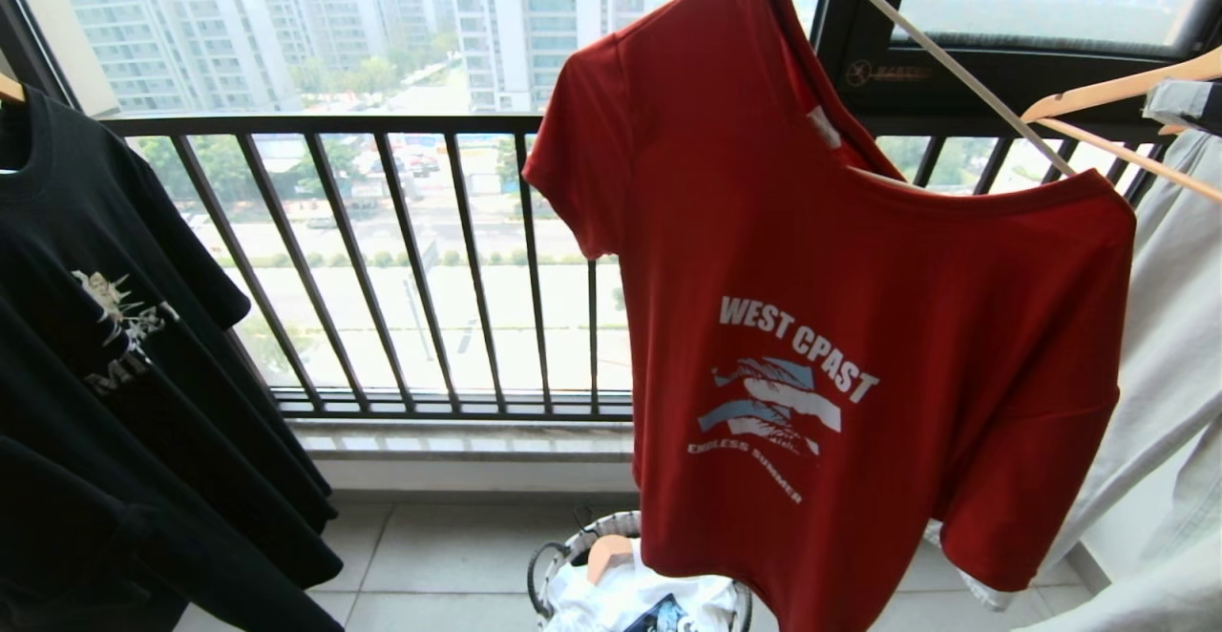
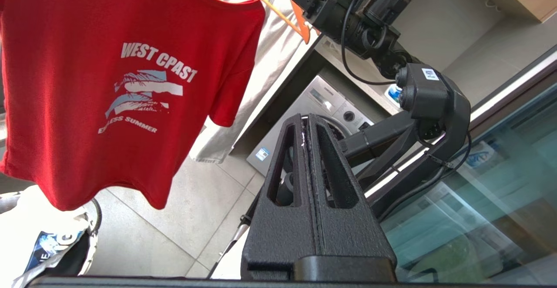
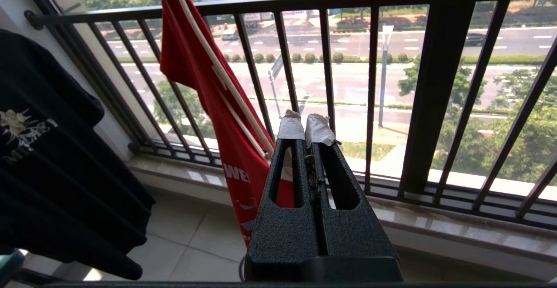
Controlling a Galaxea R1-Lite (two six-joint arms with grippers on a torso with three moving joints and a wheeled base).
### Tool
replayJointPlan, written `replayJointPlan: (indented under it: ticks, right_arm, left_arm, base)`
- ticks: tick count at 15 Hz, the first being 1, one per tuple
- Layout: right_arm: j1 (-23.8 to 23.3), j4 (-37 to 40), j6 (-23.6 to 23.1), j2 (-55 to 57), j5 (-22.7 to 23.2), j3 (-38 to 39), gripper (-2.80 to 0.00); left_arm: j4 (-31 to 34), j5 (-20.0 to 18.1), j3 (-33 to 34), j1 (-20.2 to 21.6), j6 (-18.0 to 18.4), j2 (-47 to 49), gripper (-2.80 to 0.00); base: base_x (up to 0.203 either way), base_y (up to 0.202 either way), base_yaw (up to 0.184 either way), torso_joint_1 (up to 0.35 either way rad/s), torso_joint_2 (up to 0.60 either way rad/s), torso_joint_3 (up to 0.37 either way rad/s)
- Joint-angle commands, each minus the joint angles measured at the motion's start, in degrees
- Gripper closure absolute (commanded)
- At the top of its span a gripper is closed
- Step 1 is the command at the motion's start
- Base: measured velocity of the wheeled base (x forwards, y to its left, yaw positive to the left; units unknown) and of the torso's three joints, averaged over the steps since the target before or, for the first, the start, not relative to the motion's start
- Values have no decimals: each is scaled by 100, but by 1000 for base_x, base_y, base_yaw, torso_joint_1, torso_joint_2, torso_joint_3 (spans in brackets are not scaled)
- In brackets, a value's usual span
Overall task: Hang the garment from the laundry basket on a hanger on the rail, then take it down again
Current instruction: Take the clothes off the clothes rack
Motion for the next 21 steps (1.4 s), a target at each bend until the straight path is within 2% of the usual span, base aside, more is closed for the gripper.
replayJointPlan:
  ticks: [1,2,4,5,7,8,9,12,14,15,19,20,21]
  right_arm:
    - [-203,6,-3,36,-194,4,0]
    - [-435,104,-3,-28,-340,10,0]
    - [-599,470,-85,-499,-861,8,0]
    - [-675,690,-277,-808,-1306,25,0]
    - [-991,986,-576,-1436,-2554,167,0]
    - [-1157,1049,-685,-1802,-2929,340,0]
    - [-1329,1084,-824,-2219,-3123,594,0]
    - [-1936,1128,-1234,-3462,-3313,1634,0]
    - [-2078,1131,-1452,-4212,-3077,2531,0]
    - [-2107,1129,-1537,-4614,-2721,3000,0]
    - [-2177,1110,-1742,-5820,-593,4854,0]
    - [-2184,1048,-1766,-5964,-146,5265,0]
    - [-2188,880,-1783,-6023,73,5630,0]
  left_arm:
    - [-38,12,77,-88,-36,44,0]
    - [-43,80,137,-214,-33,45,0]
    - [-44,173,285,-455,38,37,0]
    - [-44,178,346,-586,105,42,0]
    - [-44,179,484,-980,140,54,0]
    - [-44,179,558,-1175,146,54,0]
    - [-44,179,641,-1348,151,31,0]
    - [-44,179,735,-1441,217,-44,0]
    - [-44,179,791,-1437,326,-99,0]
    - [-44,179,826,-1439,432,-110,0]
    - [-44,179,928,-1441,655,-77,0]
    - [-44,179,933,-1450,700,-64,0]
    - [-44,179,945,-1450,739,-38,0]
  base:
    - [0,0,0,0,0,0]
    - [0,0,0,0,0,0]
    - [0,0,0,0,0,0]
    - [0,0,0,0,0,0]
    - [0,0,0,0,0,0]
    - [0,0,0,0,0,0]
    - [0,0,0,0,0,0]
    - [0,0,0,0,0,0]
    - [0,0,0,0,0,0]
    - [0,0,0,0,0,0]
    - [0,0,0,0,0,0]
    - [0,0,0,0,0,0]
    - [0,0,0,0,0,0]
